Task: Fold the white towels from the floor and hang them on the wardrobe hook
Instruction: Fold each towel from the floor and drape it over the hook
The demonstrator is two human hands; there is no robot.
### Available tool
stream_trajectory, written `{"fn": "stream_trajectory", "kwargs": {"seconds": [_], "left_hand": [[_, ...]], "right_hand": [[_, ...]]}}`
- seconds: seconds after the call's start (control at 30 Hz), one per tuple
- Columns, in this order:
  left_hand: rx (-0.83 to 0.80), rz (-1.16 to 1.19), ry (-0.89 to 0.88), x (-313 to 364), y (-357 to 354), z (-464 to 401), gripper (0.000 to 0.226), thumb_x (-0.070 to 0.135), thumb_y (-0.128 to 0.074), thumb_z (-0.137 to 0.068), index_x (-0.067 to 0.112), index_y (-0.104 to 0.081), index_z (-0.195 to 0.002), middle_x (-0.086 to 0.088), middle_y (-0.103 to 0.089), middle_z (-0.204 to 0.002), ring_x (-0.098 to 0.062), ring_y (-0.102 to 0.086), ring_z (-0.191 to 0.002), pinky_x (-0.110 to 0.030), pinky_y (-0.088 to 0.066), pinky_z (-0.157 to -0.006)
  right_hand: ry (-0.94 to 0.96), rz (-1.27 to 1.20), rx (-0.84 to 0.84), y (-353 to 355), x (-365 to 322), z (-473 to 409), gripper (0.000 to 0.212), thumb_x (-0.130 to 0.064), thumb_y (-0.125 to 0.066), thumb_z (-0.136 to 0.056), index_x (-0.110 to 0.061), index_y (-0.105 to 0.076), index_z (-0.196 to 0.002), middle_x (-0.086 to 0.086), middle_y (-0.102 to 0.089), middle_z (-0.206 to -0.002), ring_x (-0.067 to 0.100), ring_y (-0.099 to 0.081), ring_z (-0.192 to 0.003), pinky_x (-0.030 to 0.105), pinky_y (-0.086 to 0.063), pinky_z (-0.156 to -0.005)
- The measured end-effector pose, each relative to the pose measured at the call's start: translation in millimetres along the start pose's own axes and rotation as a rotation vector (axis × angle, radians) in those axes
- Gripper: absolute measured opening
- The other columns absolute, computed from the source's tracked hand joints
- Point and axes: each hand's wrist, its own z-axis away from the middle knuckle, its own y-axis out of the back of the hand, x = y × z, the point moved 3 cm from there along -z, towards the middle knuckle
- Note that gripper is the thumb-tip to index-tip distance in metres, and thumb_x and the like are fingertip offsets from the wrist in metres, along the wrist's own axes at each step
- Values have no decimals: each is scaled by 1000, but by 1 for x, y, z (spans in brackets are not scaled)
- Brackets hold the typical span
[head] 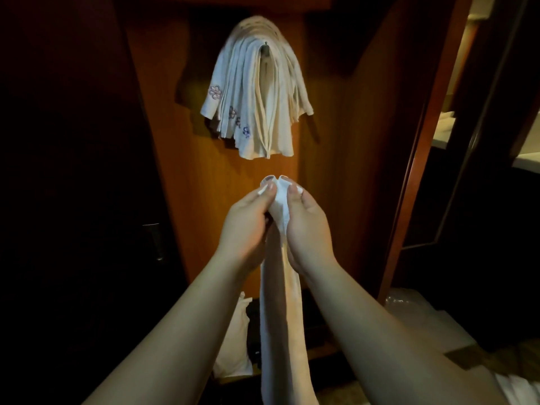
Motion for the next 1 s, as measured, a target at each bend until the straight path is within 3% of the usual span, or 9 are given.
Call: {"fn": "stream_trajectory", "kwargs": {"seconds": [0.23, 0.4, 0.5, 0.6, 0.7, 0.8, 0.87, 0.93, 1.0], "left_hand": [[-165, -153, 18, 6, -1, 6, 50, 61, -38, -95, 31, -64, -125, 6, -71, -122, -3, -64, -117, -27, -46, -100], [-135, -356, 5, 9, 2, 5, 70, 72, -33, -82, 35, -64, -133, 6, -55, -144, -14, -40, -142, -30, -31, -109], [-151, -412, -40, 11, 5, 3, 65, 70, -27, -92, 36, -68, -129, 10, -46, -154, -11, -34, -145, -39, -25, -119], [-134, -405, -152, 14, 14, -1, 58, 59, -30, -100, 27, -73, -120, 19, -62, -135, -1, -53, -130, -26, -39, -110], [65, -726, -357, 21, 23, -15, 27, 39, -55, -101, 34, -62, -126, 22, -59, -127, -1, -56, -115, -12, -46, -89], [-14, -894, -318, 23, 26, -29, 49, 34, -69, -93, 39, -49, -137, 13, -44, -134, 0, -45, -115, -7, -37, -81], [-70, -922, -288, 23, 29, -35, 37, 34, -71, -91, 43, -55, -122, 10, -50, -122, -6, -51, -111, -16, -44, -81], [-53, -1012, -251, 23, 36, -39, 14, 36, -70, -90, 38, -63, -102, 4, -53, -107, -16, -53, -106, -33, -49, -85], [-64, -1086, -197, 25, 45, -40, 15, 40, -72, -89, 27, -68, -92, -4, -52, -103, -24, -51, -103, -47, -48, -91]], "right_hand": [[29, -44, -265, -3, 12, 4, 44, -37, -40, -108, -35, -44, -152, -4, -54, -149, 10, -49, -138, 44, -35, -120], [182, 177, -184, 6, 13, -1, 36, -34, -42, -108, -40, -53, -142, -26, -66, -120, -9, -58, -115, 16, -47, -94], [193, 184, -123, 14, 12, -6, 33, -40, -39, -109, -42, -59, -136, -29, -68, -114, -11, -60, -109, 5, -47, -81], [196, 153, -53, 24, 5, -18, 25, -41, -44, -107, -47, -67, -111, -17, -74, -102, 0, -70, -94, 13, -53, -73], [153, 51, -70, 33, -2, -33, 24, -42, -50, -103, -37, -74, -103, -5, -78, -99, 12, -75, -90, 19, -57, -68], [118, -6, -157, 36, -8, -45, 30, -52, -56, -95, -33, -75, -108, 4, -77, -109, 23, -74, -102, 38, -60, -82], [146, 0, -190, 40, -12, -52, 40, -65, -61, -89, -34, -75, -111, 6, -76, -113, 26, -72, -108, 46, -58, -92], [169, -5, -205, 48, -18, -59, 48, -70, -66, -83, -33, -75, -113, 6, -75, -115, 25, -71, -110, 43, -58, -90], [167, -32, -204, 62, -24, -65, 47, -67, -70, -81, -31, -76, -112, 6, -76, -112, 23, -72, -107, 36, -58, -85]]}}
